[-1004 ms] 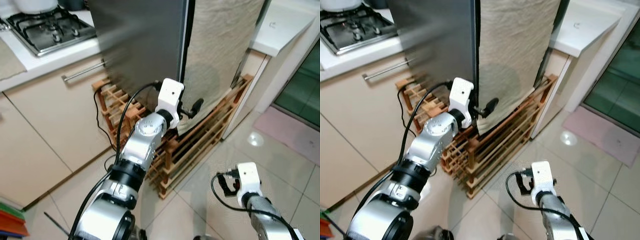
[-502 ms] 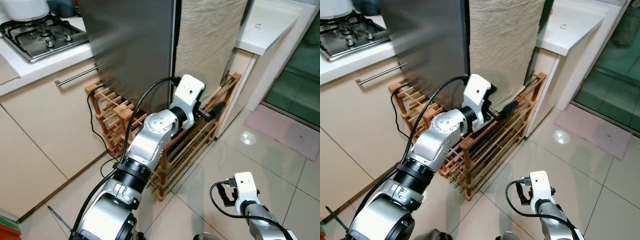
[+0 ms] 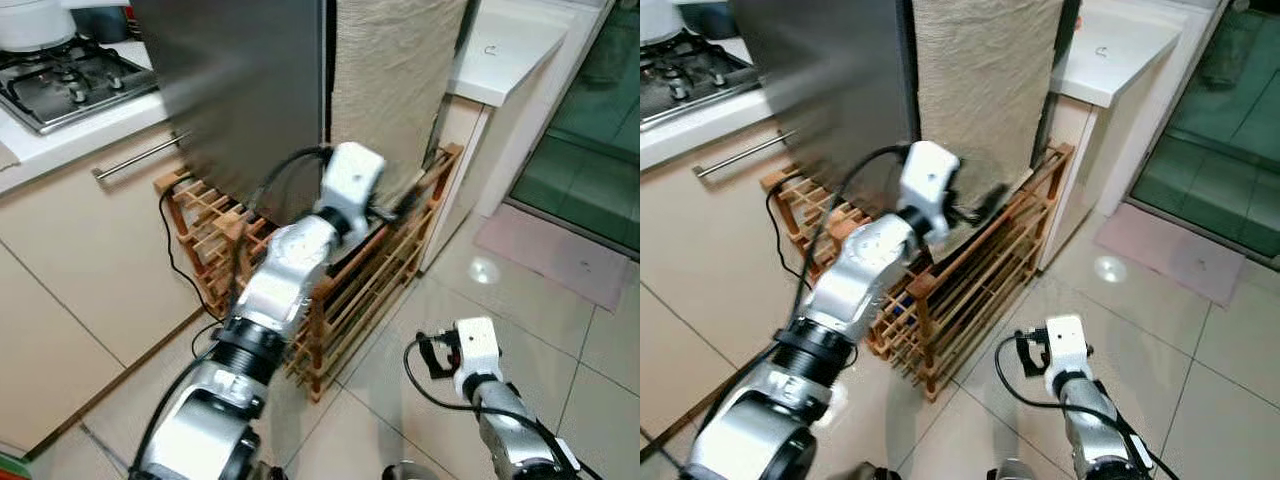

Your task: Restocking fridge

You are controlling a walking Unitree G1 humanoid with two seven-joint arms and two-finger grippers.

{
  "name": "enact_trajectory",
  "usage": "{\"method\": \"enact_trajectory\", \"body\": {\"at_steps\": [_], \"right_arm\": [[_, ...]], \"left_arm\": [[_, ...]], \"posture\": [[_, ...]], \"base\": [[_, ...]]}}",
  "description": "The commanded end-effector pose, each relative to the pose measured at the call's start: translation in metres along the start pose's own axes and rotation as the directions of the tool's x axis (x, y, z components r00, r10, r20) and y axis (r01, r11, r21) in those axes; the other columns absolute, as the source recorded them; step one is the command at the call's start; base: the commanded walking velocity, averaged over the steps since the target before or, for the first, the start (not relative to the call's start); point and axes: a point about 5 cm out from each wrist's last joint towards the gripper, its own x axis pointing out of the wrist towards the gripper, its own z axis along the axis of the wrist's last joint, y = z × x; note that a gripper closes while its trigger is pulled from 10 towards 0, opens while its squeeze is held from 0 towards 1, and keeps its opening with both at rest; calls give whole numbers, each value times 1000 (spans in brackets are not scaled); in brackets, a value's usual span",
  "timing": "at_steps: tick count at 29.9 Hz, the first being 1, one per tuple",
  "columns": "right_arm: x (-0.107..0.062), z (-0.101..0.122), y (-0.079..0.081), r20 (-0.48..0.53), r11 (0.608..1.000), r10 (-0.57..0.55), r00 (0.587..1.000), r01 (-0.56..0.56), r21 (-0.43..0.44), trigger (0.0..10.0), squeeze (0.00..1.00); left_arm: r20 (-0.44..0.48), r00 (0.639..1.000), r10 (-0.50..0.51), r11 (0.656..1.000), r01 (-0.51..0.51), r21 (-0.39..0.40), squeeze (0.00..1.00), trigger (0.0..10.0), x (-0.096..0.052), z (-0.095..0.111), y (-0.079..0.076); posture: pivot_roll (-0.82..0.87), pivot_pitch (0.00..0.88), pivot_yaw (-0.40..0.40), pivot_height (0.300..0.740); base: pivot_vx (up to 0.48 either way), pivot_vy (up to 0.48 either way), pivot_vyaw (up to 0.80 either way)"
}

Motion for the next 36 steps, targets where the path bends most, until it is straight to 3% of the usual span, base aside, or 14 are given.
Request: {"method": "enact_trajectory", "body": {"at_steps": [1,2,8,25,36], "right_arm": [[5,18,4,69,1000,21,997,-22,13,10000,0],[8,30,9,110,999,36,993,-38,17,10000,0],[11,55,18,188,997,63,980,-69,24,10000,0],[8,64,21,162,996,82,983,-87,22,10000,0],[11,71,27,173,992,111,979,-118,33,10000,0]], "left_arm": [[-5,999,32,999,-32,9,0,10000,0,-3,4],[-10,998,60,998,-60,7,0,10000,-1,-4,8],[7,996,90,996,-90,-2,0,10000,-1,-4,11],[0,998,59,998,-59,-36,0,10000,-6,-16,-1],[-64,995,73,997,-75,-19,0,10000,-2,-32,6]], "posture": [[-83,5,23,730],[-83,0,22,730],[-84,0,19,730],[-84,0,15,730],[-88,0,12,730]], "base": [[0,0,0],[0,0,0],[0,0,0],[0,0,0],[0,0,0]]}}
